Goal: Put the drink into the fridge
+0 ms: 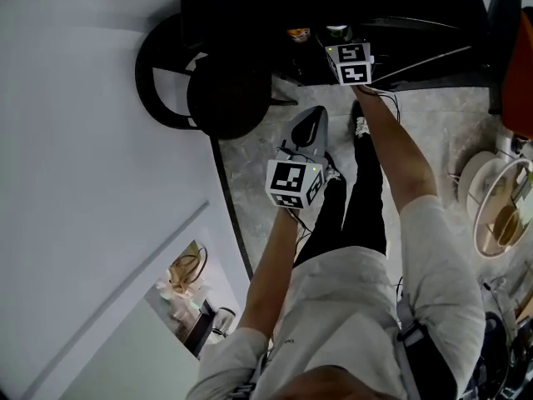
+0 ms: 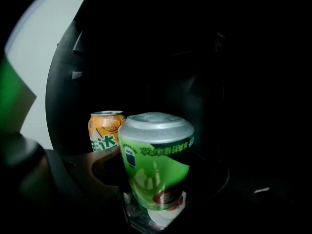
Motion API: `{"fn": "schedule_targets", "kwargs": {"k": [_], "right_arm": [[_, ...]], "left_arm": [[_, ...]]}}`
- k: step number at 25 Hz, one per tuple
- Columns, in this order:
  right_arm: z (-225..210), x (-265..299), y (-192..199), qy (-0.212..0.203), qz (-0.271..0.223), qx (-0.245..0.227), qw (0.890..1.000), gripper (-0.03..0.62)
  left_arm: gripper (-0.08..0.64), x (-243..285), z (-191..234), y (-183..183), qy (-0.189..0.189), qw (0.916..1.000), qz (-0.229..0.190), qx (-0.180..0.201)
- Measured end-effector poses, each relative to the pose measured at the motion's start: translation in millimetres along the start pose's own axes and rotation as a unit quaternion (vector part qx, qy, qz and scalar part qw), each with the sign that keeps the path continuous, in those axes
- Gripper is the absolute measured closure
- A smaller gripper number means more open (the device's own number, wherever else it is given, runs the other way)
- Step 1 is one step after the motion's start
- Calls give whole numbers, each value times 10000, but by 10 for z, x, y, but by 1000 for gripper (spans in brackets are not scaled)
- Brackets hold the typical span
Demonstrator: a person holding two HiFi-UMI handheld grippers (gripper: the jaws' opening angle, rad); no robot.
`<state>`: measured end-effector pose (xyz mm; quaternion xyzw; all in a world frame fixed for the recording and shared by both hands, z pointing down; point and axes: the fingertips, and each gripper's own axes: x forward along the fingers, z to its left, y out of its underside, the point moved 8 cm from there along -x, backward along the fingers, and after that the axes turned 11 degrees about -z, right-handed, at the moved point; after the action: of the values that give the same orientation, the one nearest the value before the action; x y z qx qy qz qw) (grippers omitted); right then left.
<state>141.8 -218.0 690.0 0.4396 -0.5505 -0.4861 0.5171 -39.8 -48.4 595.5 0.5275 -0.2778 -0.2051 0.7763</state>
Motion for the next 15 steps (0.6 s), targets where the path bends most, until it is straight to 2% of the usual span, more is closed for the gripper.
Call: {"fn": "schedule_targets", "kwargs": {"k": [4,8,15], "right_arm": [[-41,-39,-4,32,-40,222,9997,255],[-18,-206,-108,23,-60,313,9995,255],[36,-1033,-363,311,189,374,9986,256]], "left_arm": [[551,-34,38,-38,-63,9999,-13,123],[551,-117,94,-99,-160,9998,-75,59],[551,-293,-77,-346,-219,9994,-254,62]]}}
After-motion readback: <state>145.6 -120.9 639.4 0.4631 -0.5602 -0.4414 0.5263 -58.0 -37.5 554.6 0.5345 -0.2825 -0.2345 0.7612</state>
